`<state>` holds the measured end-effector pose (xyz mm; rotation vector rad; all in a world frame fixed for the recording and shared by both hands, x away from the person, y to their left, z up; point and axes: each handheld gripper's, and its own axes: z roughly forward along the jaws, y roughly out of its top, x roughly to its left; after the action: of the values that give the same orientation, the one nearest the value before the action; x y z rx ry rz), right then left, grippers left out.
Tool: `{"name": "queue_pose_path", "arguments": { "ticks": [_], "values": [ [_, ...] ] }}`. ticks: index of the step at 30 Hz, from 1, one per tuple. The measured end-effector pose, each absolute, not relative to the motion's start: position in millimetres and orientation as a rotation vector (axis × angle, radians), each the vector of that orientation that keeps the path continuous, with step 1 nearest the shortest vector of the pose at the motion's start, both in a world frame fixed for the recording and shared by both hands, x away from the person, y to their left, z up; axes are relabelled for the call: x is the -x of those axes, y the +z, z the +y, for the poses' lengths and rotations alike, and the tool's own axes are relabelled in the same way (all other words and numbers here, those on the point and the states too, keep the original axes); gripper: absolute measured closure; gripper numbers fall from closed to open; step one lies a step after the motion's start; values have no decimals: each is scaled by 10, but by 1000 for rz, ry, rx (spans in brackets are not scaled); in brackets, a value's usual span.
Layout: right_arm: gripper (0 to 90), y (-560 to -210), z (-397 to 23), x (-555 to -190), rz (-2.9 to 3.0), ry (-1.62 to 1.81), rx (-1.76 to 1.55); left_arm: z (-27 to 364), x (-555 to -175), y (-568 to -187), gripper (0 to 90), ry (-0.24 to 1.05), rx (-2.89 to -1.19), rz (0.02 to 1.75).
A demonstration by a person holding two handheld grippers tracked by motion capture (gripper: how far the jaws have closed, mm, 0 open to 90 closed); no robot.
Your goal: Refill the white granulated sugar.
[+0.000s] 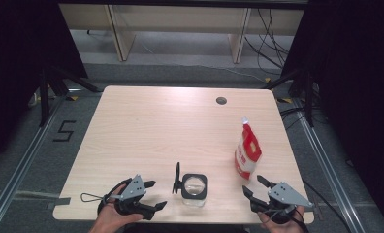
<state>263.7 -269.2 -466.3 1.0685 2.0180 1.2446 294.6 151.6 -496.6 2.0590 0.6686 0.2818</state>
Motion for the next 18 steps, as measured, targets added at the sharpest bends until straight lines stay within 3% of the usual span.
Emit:
{"name": "queue_pose_path", "arguments": {
  "ticks": [5,7,18],
  "values": [
    [307,-4736,-2778,-2751,1942,1239,-1077,1508,-2948,-4981,213,265,-2067,659],
    [242,-4760,-2772,-2799,1922,1237,-1115,1495,-2947,-4987,213,256,-2066,660],
    [168,-4869,-2703,-3091,1915,1213,-1108,1479,-2951,-4995,213,271,-2065,657]
  ]
}}
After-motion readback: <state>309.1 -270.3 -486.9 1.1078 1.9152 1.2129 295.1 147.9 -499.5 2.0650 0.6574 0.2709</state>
